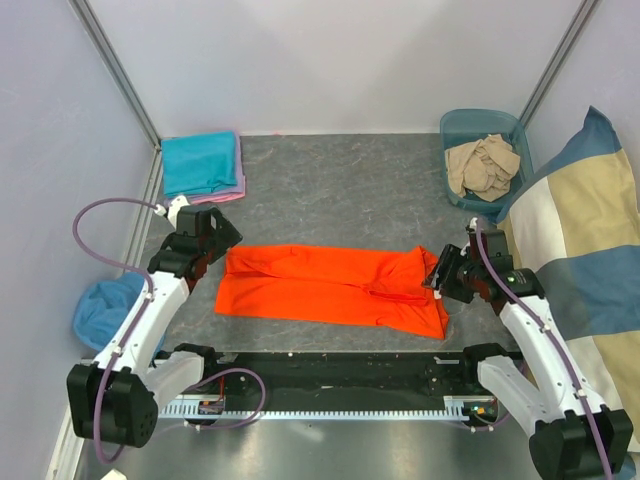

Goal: Fold and stack the t-shirts
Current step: Fold the other side of the tshirt into a rectangle

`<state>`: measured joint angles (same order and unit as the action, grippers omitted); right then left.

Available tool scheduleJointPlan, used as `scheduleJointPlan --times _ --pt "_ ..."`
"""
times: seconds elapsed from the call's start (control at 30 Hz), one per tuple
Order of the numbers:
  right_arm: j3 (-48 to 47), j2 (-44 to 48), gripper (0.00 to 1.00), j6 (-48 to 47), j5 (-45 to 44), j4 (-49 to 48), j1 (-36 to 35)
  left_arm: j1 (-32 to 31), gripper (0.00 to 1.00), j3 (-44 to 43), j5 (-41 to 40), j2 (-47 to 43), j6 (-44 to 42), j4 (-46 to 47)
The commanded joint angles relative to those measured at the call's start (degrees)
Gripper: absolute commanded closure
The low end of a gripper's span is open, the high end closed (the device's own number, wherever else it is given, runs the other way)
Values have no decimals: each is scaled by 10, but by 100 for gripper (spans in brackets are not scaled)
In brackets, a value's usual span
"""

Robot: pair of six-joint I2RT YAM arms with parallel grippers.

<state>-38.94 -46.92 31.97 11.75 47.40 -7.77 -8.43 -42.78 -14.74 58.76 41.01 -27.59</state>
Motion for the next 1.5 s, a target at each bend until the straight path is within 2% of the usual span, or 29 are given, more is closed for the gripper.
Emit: scheduleJointPlan --times 0.0,0.27,0.47,0.77,0.9,1.2,1.47 --pt "-18 -29 40 5 6 -72 -4 2 0 -6 -9 7 6 2" --pt "-41 -128 37 -17 21 -202 -31 2 0 0 9 56 6 39" --pt "-61 -208 37 -23 -6 -255 -100 2 0 -12 23 73 1 61" --pt "-78 -342 36 4 -6 -341 -130 1 0 -34 66 127 -8 120" --pt "-86 -365 36 1 -11 -349 -134 -1 0 -56 121 172 -2 149" --pt "-87 -384 36 -1 -17 -354 -136 -24 0 -60 164 240 14 204" --pt "-76 -394 35 0 -21 -359 -136 -124 0 -59 149 273 34 221"
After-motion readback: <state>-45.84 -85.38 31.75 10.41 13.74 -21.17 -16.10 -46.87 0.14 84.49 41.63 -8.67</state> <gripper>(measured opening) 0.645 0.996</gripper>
